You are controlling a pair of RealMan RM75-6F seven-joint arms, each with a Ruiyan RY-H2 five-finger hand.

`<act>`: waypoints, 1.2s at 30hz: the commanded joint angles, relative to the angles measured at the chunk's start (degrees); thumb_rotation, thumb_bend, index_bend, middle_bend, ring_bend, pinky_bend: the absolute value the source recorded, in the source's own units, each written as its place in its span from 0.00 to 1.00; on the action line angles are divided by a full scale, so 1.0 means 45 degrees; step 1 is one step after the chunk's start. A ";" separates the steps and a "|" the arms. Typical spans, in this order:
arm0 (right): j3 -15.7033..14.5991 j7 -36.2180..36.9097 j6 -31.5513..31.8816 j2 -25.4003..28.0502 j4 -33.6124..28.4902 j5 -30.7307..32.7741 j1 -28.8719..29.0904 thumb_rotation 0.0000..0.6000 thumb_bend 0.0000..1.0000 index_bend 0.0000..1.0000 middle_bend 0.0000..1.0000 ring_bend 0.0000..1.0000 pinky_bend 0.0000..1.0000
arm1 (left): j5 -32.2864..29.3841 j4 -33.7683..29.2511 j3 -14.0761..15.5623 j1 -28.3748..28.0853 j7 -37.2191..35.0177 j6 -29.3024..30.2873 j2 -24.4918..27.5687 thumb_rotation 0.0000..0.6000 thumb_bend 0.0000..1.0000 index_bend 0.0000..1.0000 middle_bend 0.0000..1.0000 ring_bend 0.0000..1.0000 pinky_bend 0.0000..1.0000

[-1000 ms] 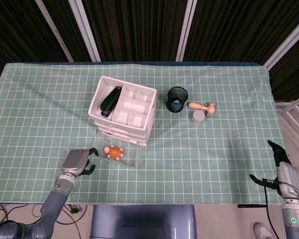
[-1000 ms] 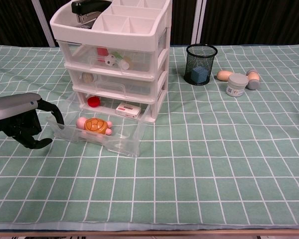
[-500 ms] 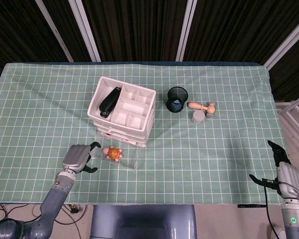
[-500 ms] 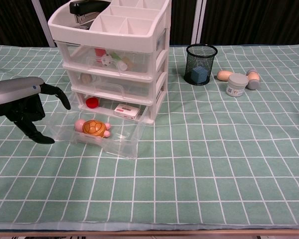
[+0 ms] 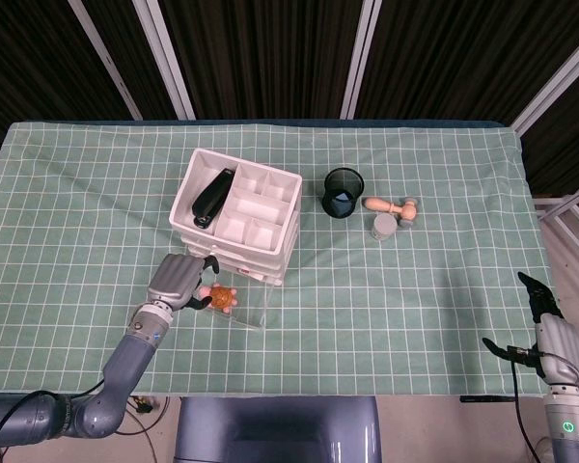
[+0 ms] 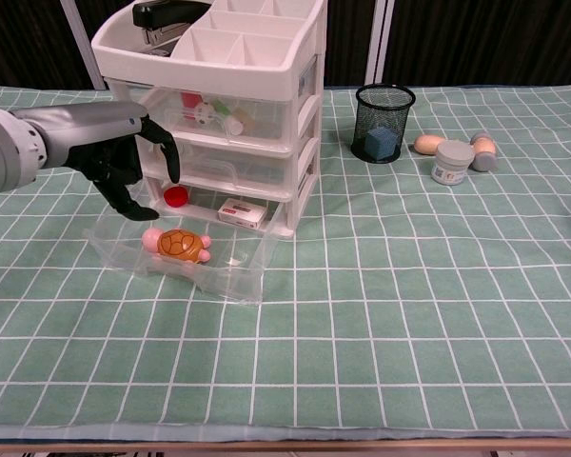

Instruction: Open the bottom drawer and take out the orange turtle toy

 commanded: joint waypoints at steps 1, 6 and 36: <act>0.0000 0.0009 -0.0007 0.0003 -0.0001 0.0008 -0.0001 1.00 0.13 0.00 0.10 0.00 0.18 | -0.1663 0.0422 -0.0254 -0.0962 0.1019 -0.0457 -0.0212 1.00 0.22 0.41 1.00 1.00 1.00; 0.0002 0.0038 -0.0029 0.0008 -0.0008 0.0019 0.0003 1.00 0.13 0.00 0.10 0.00 0.18 | -0.3296 0.0666 -0.0193 -0.1804 0.1989 -0.0533 -0.0357 1.00 0.22 0.41 1.00 1.00 1.00; 0.0053 0.0096 -0.0124 0.0017 -0.0081 0.0178 0.0019 1.00 0.13 0.00 0.10 0.00 0.18 | -0.6728 0.1834 0.0749 -0.3900 0.3598 -0.0469 -0.0800 1.00 0.21 0.47 1.00 1.00 1.00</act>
